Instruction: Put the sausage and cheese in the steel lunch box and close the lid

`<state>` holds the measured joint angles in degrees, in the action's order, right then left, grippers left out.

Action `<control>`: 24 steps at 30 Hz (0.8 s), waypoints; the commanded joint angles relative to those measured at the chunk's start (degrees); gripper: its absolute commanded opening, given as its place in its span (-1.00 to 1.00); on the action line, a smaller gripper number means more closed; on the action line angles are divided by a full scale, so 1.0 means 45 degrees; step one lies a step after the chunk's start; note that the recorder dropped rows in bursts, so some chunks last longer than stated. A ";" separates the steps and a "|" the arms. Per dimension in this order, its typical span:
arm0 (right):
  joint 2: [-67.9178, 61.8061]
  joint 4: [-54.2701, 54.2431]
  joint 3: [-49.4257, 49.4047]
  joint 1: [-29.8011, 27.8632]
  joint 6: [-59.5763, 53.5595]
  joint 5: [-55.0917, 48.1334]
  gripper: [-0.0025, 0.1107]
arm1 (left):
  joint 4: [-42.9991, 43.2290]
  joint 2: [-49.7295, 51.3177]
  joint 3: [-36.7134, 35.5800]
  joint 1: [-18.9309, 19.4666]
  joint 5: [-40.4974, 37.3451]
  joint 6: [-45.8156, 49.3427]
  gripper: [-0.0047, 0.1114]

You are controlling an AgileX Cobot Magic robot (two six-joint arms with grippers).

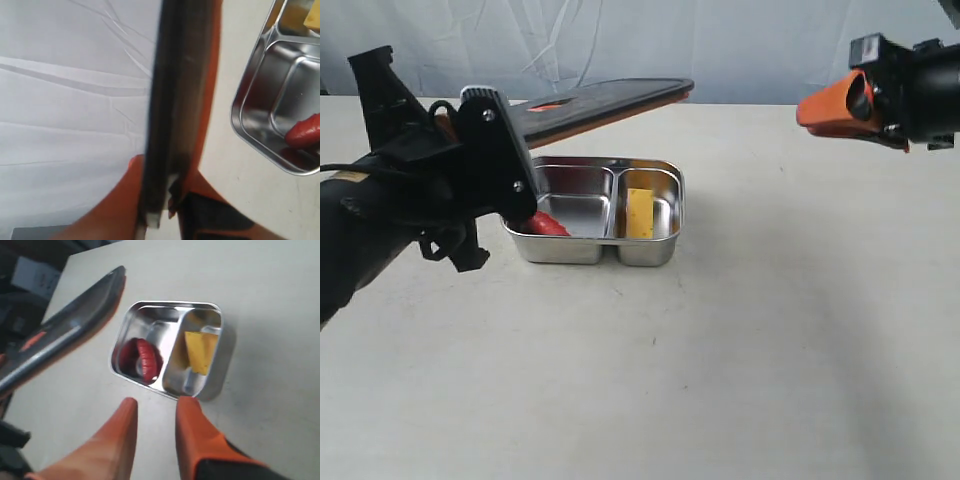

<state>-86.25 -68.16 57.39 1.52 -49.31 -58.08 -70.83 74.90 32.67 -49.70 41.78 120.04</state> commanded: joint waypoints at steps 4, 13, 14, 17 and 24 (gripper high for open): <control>-0.5204 -0.1279 0.3270 -0.1222 -0.0224 -0.2641 -0.47 | 0.1795 -0.0961 -0.1140 -0.0025 0.0040 0.0423 -0.92; -0.6452 -0.1102 0.3329 -0.0598 0.0143 -0.2641 -0.50 | 0.5442 0.0834 -0.1290 -0.0025 -0.0247 0.0423 -0.92; -0.6452 -0.0963 0.3329 -0.0502 0.0002 -0.2641 -0.59 | 0.5539 0.0834 -0.1290 -0.0025 -0.0131 0.0423 -0.92; -0.6437 -0.1191 0.3329 -0.0451 -0.0864 -0.2641 -0.89 | 0.5162 0.0834 -0.1290 -0.0025 -0.0130 0.0423 -0.92; -0.6235 -0.1206 0.3329 -0.0451 -0.0743 -0.2641 -0.90 | 0.5028 0.0834 -0.1290 -0.0025 -0.0130 0.0423 -0.92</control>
<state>-115.00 -73.44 71.99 -0.43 -52.62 -68.93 -47.32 78.61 26.81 -49.70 39.76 120.04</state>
